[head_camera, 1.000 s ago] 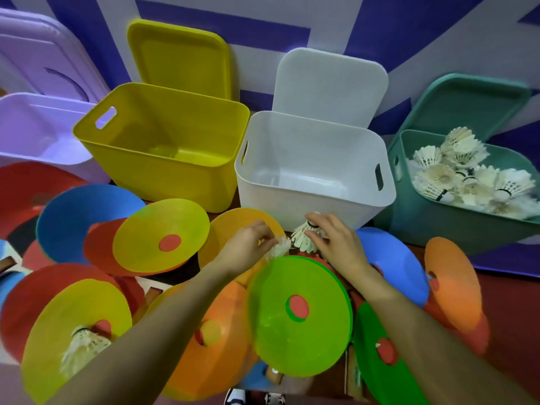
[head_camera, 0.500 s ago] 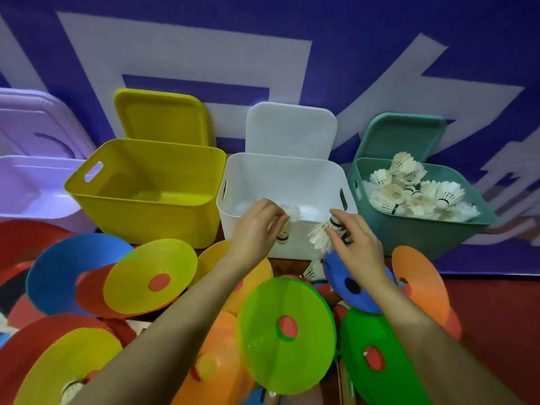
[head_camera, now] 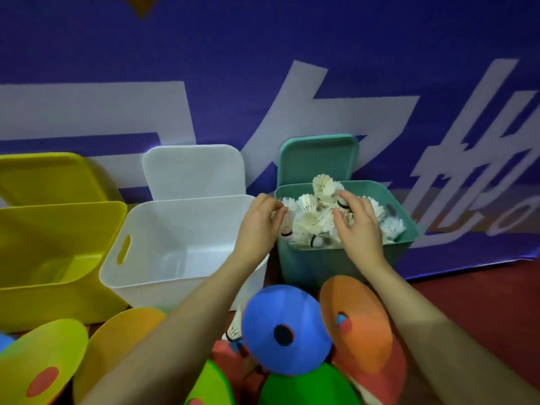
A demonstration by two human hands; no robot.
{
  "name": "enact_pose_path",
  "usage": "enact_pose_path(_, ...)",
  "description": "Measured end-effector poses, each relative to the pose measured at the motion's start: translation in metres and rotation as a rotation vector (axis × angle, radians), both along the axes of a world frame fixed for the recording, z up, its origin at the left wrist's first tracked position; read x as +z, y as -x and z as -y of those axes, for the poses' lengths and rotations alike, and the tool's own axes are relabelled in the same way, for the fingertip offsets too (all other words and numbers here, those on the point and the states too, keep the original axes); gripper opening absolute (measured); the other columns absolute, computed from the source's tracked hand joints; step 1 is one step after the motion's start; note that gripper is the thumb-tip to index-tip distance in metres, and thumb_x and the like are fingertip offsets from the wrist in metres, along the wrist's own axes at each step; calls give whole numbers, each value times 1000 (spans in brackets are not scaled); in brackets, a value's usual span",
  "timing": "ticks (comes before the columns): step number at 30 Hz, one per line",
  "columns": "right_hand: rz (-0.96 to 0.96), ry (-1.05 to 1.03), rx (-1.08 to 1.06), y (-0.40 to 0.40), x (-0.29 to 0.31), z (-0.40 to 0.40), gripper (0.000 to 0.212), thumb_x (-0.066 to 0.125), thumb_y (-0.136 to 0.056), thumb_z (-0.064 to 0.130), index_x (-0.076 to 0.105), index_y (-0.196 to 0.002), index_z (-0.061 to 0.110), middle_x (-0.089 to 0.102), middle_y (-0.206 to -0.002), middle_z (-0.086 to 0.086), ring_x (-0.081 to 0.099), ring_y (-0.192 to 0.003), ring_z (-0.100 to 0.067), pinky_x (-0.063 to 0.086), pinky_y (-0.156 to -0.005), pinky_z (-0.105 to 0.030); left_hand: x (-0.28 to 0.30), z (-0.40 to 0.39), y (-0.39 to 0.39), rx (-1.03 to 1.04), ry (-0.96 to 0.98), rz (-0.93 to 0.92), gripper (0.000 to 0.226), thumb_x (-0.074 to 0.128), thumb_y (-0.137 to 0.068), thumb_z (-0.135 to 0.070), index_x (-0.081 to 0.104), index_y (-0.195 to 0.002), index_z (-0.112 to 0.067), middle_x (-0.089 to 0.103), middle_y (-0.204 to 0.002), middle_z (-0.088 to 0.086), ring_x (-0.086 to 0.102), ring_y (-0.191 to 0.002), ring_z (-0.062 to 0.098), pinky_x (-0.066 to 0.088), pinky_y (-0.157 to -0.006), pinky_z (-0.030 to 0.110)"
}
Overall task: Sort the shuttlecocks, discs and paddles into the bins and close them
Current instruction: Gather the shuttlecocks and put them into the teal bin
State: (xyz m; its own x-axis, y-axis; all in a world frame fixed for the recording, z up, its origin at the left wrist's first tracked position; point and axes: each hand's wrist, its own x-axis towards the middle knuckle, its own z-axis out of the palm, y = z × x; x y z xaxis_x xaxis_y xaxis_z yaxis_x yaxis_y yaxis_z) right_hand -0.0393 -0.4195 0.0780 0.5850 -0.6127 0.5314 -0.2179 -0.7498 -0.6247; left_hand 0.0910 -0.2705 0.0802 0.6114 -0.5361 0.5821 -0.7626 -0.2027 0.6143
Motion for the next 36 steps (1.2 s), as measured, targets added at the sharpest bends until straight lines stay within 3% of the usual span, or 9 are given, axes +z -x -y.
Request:
enact_pose_path(8,-136,110,2,-32,-5,108,36,51,-94,21,50,-129,21,52,-115,-3,56,-89,-22,46,-69,-34,-6,105,-16,184,-111,9,19,53,-95,-14,62,-97,2,55,-101,12,49,-95,23,35,-79,23)
enact_pose_path(11,-221,120,57,-50,-16,121,36,51,-94,17,49,-130,19,49,-117,-3,55,-93,-22,45,-65,-31,-13,122,-21,212,-129,30,20,50,-96,-13,60,-101,5,51,-109,11,44,-96,17,38,-80,22)
enact_pose_path(13,-310,120,133,-56,-28,123,39,50,-95,17,46,-133,19,46,-128,-2,52,-106,-23,48,-72,-35,-16,129,-25,220,-147,-44,20,45,-98,-16,56,-104,-1,46,-113,4,40,-94,7,33,-77,9)
enact_pose_path(15,-406,134,192,-57,-38,122,43,45,-97,23,39,-139,23,36,-145,0,44,-122,-23,48,-85,-37,-22,133,-30,234,-183,-106,27,40,-99,-25,55,-110,-6,48,-118,0,47,-104,11,33,-77,4)
enact_pose_path(18,-555,186,244,-59,-40,124,49,33,-100,36,23,-147,29,16,-157,4,36,-133,-20,39,-99,-37,-37,137,-33,183,-418,54,48,30,-100,-39,51,-130,-9,48,-138,10,45,-126,26,38,-101,34)
enact_pose_path(21,-707,225,289,-60,-41,129,53,20,-100,47,9,-149,33,1,-158,8,28,-139,-13,18,-114,-38,-56,132,-37,219,-715,-68,55,21,-100,-43,28,-146,-14,26,-154,5,22,-141,21,12,-116,38)
enact_pose_path(25,-820,281,296,-58,-46,129,54,15,-98,51,2,-149,35,-6,-158,8,20,-142,-11,4,-116,-42,-56,123,-43,255,-955,-25,54,17,-100,-41,27,-146,-15,17,-156,1,7,-145,18,-4,-115,45)
enact_pose_path(29,-814,290,317,-62,-43,116,54,16,-99,50,1,-149,35,-2,-158,7,12,-145,-16,-1,-116,-40,-49,119,-37,280,-774,-70,56,26,-100,-40,16,-149,-14,15,-157,6,16,-143,22,11,-116,38)
enact_pose_path(36,-665,248,236,-42,-36,101,53,27,-100,39,13,-149,29,9,-158,-5,17,-143,-24,8,-117,-37,-30,89,-13,321,-619,23,44,35,-99,-34,37,-141,-20,38,-148,0,36,-133,19,24,-108,33)
